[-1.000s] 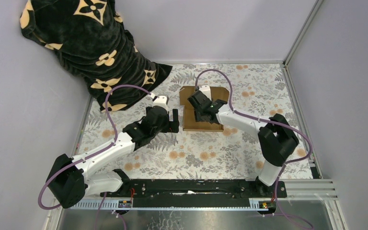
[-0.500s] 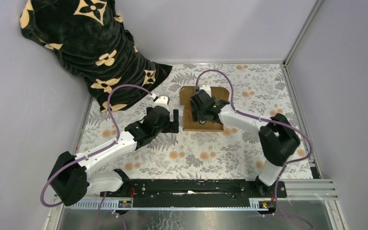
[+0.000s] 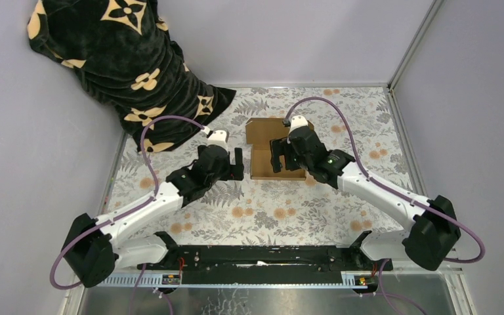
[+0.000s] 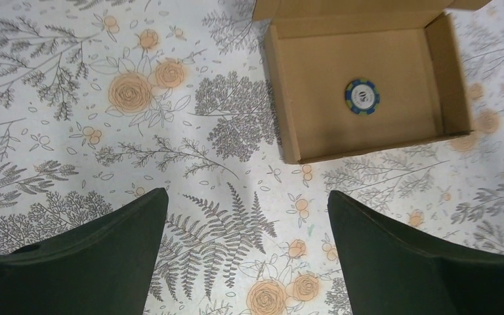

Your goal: Fold the paper box

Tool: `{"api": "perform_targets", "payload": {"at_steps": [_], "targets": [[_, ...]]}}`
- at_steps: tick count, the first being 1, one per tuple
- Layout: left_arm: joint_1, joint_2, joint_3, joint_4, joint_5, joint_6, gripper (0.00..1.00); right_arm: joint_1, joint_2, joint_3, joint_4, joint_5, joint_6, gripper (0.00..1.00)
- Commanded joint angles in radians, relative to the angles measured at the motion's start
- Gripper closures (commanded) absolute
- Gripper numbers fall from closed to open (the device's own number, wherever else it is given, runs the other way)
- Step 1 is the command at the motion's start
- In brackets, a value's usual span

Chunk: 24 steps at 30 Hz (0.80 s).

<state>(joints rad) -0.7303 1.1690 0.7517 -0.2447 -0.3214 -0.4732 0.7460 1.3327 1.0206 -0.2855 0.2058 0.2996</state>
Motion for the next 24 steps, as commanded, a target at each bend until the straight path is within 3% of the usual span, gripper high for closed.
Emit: {"api": "perform_targets", "payload": {"at_steps": [1, 11, 16, 18, 22, 24], "targets": [[-0.003, -0.075, 0.018, 0.013, -0.028, 0.007, 0.01, -0.005, -0.084, -0.014, -0.004, -0.079, -0.032, 0.01], [0.071, -0.051, 0.167, 0.003, 0.034, 0.092, 0.02, -0.022, -0.080, 0.113, -0.095, 0.020, -0.109, 0.02], [0.201, 0.008, 0.230, 0.066, 0.194, 0.113, 0.02, -0.151, -0.063, 0.176, -0.131, 0.071, -0.162, 0.32], [0.230, 0.055, 0.268, 0.071, 0.204, 0.120, 0.07, -0.216, -0.050, 0.191, -0.115, 0.035, -0.189, 0.33], [0.258, 0.164, 0.340, 0.091, 0.226, 0.168, 0.35, -0.346, 0.041, 0.293, -0.170, -0.077, -0.230, 0.40], [0.259, 0.213, 0.362, 0.110, 0.241, 0.197, 0.39, -0.386, 0.099, 0.335, -0.204, -0.138, -0.275, 0.41]]}}
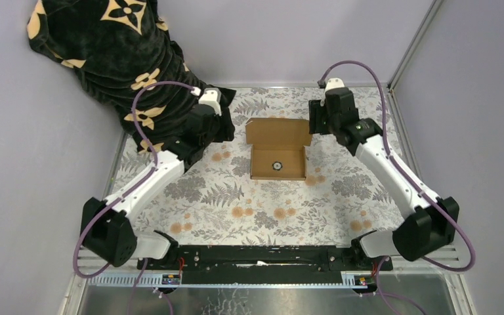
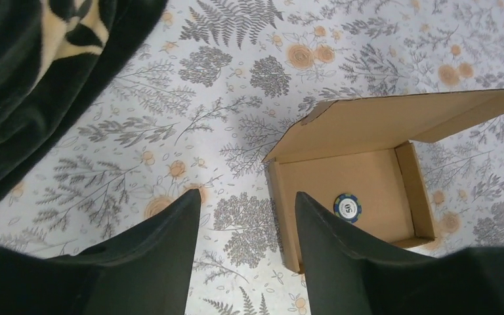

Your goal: Fold the paper box

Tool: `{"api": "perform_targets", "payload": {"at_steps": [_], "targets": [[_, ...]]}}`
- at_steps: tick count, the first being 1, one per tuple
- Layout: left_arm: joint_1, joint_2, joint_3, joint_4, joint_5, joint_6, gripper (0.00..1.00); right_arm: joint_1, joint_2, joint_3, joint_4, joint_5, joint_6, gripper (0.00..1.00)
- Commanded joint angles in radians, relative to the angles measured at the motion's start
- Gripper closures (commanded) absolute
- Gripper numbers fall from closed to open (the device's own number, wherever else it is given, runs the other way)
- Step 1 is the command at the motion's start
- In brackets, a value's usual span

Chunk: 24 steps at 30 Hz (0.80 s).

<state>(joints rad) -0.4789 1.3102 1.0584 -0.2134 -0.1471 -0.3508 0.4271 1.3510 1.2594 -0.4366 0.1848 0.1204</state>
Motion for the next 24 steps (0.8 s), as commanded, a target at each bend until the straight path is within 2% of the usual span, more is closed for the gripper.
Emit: {"api": "perform_targets", "payload": {"at_steps": [1, 5, 9, 14, 17, 24], "targets": [[0.008, 0.086, 0.058, 0.098, 0.080, 0.096, 0.40, -0.083, 0.100, 0.112, -0.067, -0.145, -0.113, 0.43], [0.007, 0.148, 0.083, 0.125, 0.115, 0.224, 0.40, -0.095, 0.133, 0.119, -0.068, -0.218, -0.234, 0.42], [0.008, 0.188, 0.124, 0.085, 0.053, 0.313, 0.36, -0.105, 0.148, 0.118, -0.044, -0.226, -0.307, 0.43], [0.011, 0.209, 0.157, 0.086, 0.059, 0.344, 0.32, -0.120, 0.189, 0.160, -0.025, -0.249, -0.350, 0.47], [0.011, 0.236, 0.186, 0.071, 0.053, 0.394, 0.33, -0.131, 0.220, 0.179, -0.030, -0.260, -0.362, 0.51], [0.011, 0.274, 0.211, 0.071, 0.094, 0.446, 0.34, -0.144, 0.253, 0.176, -0.012, -0.307, -0.372, 0.54]]}}
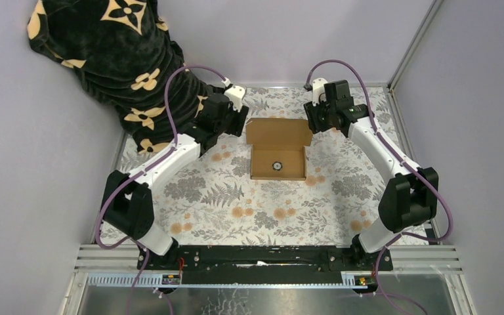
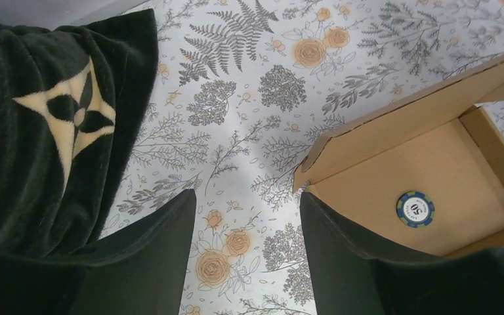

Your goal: Fold the paper box

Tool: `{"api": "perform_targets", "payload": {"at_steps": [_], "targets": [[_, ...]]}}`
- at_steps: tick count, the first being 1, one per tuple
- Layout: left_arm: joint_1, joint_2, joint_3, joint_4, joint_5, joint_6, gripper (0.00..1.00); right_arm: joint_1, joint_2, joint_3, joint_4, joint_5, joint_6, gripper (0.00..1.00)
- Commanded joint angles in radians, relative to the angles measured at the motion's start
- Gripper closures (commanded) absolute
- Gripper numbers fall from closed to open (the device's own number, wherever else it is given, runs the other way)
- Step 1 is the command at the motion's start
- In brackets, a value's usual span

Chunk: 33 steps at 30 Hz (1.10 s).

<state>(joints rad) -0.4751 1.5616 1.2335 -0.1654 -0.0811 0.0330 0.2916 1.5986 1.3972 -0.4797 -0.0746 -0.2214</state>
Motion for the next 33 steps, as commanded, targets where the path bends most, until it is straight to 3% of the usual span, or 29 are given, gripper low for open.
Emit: {"api": "perform_targets", "payload": {"at_steps": [1, 22, 33], "targets": [[0.007, 0.027, 0.042, 0.018, 0.039, 0.067, 0.34, -0.010, 0.007, 0.036, 0.032, -0.050, -0.033, 0.54], [0.009, 0.082, 0.070, 0.037, 0.117, 0.113, 0.32, -0.019, 0.053, 0.059, 0.060, -0.082, -0.026, 0.61], [0.012, 0.136, 0.087, 0.052, 0.160, 0.116, 0.39, -0.020, 0.066, 0.070, 0.063, -0.098, -0.021, 0.64]]}}
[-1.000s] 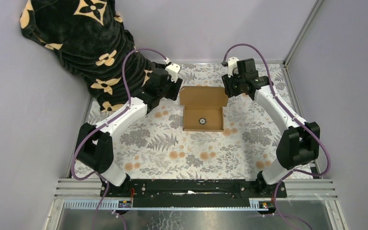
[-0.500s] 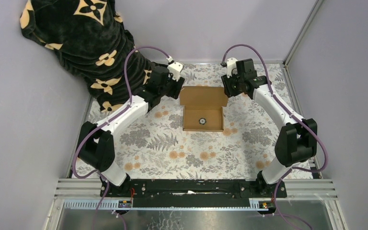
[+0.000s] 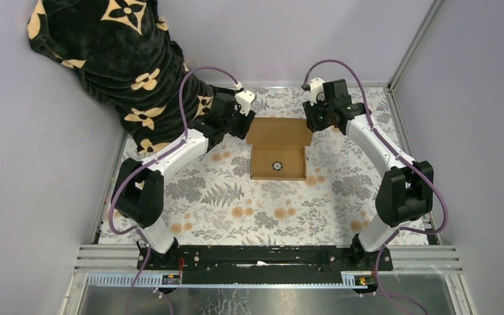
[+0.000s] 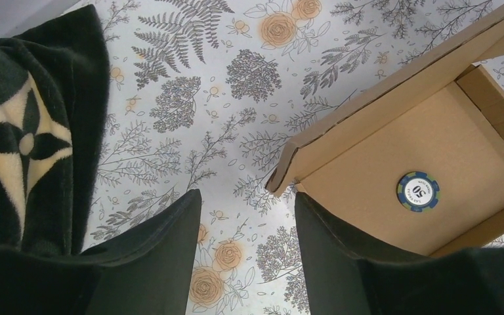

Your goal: Fold the paper box

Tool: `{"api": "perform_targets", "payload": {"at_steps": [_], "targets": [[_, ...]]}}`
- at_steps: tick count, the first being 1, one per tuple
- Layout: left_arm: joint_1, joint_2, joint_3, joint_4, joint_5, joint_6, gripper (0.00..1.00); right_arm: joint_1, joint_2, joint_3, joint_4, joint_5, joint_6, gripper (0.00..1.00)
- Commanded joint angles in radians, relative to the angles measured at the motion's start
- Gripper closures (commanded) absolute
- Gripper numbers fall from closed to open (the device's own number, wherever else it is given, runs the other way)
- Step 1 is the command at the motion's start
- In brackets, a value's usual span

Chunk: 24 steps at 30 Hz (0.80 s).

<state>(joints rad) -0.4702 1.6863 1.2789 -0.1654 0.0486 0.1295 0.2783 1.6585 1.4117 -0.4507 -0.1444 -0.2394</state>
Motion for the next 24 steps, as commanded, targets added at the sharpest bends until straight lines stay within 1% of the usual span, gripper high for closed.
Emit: {"api": "perform_targets", "payload": {"at_steps": [1, 8, 12, 15, 21, 24], "targets": [[0.008, 0.015, 0.045, 0.053, 0.031, 0.019, 0.39, -0.006, 0.008, 0.056, 0.035, -0.029, -0.003, 0.65], [0.007, 0.035, 0.073, 0.057, 0.037, 0.019, 0.44, -0.006, 0.020, 0.063, 0.035, -0.031, -0.002, 0.66], [0.007, 0.050, 0.089, 0.052, 0.044, 0.019, 0.53, -0.007, 0.030, 0.071, 0.032, -0.032, -0.003, 0.68], [0.007, 0.058, 0.096, 0.048, 0.049, 0.021, 0.56, -0.006, 0.032, 0.074, 0.030, -0.035, -0.004, 0.68], [0.007, 0.068, 0.103, 0.047, 0.061, 0.020, 0.58, -0.006, 0.036, 0.075, 0.030, -0.037, -0.002, 0.69], [0.007, 0.073, 0.108, 0.044, 0.064, 0.019, 0.60, -0.006, 0.037, 0.073, 0.029, -0.037, 0.000, 0.70]]}}
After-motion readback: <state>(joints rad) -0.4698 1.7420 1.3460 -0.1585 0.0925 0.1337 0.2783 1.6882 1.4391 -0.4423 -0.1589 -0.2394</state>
